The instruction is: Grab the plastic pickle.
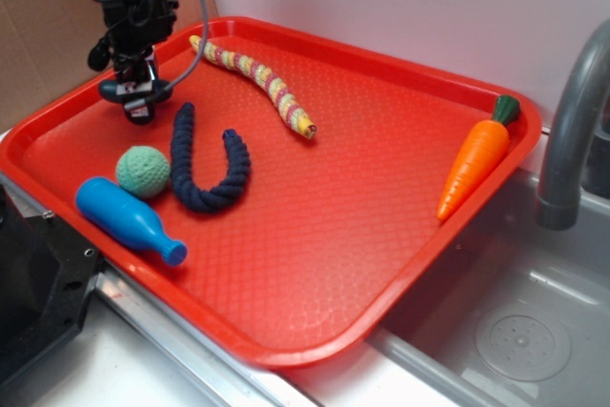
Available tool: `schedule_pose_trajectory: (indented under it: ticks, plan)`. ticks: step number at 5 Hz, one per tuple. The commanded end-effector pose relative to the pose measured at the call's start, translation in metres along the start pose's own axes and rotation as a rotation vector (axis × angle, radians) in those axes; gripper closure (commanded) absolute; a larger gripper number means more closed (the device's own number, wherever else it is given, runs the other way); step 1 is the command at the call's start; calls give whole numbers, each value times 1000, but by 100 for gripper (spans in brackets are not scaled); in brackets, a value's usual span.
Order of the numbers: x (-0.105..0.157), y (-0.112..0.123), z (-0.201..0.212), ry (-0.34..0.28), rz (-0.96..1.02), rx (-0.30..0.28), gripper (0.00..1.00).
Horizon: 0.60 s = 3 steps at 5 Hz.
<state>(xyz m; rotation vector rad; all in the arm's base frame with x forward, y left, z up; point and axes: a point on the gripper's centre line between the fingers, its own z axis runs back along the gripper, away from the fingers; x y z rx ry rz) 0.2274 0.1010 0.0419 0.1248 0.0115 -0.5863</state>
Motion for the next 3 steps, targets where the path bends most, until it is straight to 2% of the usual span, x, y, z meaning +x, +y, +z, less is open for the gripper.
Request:
schedule_pose_trajectory:
  ticks: [1, 2, 3]
  plan:
    - [41, -42, 118, -185, 506, -67, 100]
    - [43, -54, 136, -240, 717, -143, 100]
    - [34, -56, 151, -250, 911, -167, 100]
